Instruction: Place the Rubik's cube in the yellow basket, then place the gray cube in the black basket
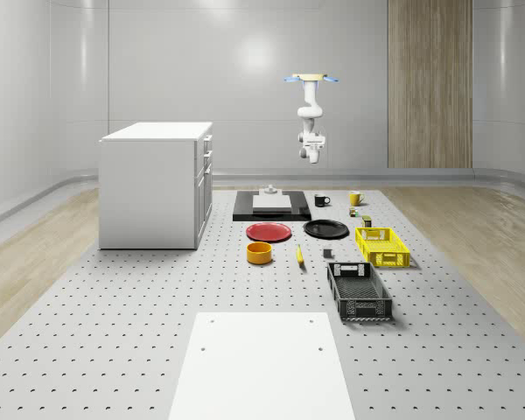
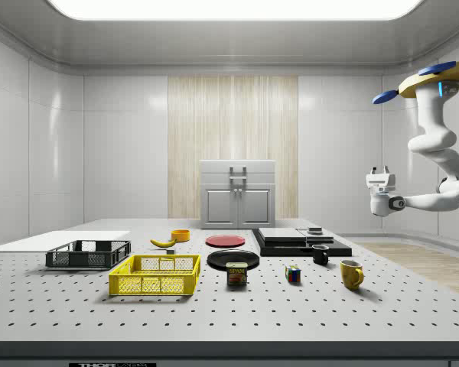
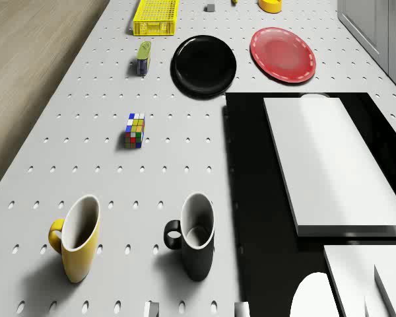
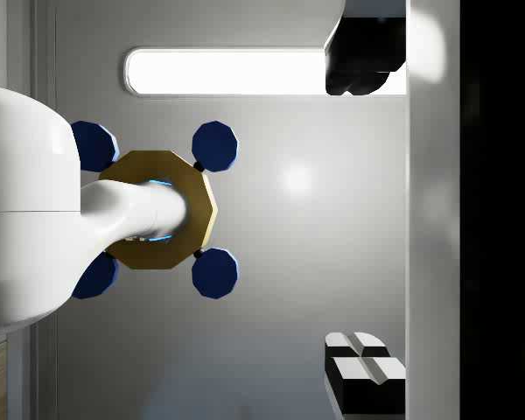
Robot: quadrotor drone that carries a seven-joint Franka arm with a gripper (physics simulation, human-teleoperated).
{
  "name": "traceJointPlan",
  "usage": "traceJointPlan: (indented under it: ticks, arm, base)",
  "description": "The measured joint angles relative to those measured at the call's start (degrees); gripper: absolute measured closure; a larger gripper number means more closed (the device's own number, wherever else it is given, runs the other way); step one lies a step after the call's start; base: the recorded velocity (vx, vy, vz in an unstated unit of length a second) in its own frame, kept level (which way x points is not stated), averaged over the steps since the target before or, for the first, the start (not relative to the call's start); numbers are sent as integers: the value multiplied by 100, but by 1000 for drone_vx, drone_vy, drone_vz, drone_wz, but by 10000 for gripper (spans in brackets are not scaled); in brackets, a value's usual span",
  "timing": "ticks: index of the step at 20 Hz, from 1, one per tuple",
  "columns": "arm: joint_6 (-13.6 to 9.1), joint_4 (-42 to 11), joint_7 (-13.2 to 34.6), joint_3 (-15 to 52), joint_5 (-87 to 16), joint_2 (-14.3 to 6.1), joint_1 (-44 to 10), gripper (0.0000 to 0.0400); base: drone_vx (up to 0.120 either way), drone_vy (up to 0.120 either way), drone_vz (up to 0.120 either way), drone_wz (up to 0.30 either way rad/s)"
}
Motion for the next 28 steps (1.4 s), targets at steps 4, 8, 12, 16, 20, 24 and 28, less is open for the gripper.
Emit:
traceJointPlan:
  ticks: [4,8,12,16,20,24,28]
  arm:
    - [-395,485,-7,6,4,72,-11,0]
    - [-708,973,-10,11,7,228,-19,0]
    - [-927,1351,-13,14,10,370,-26,0]
    - [-1041,1563,-15,17,11,450,-30,0]
    - [-1085,1657,-16,20,13,483,-34,0]
    - [-1093,1689,-18,22,14,489,-38,0]
    - [-1085,1694,-19,24,14,484,-41,0]
  base:
    - [0,0,0,0]
    - [0,0,0,0]
    - [0,0,0,0]
    - [0,100,0,0]
    - [0,120,0,0]
    - [0,120,0,0]
    - [110,120,0,0]
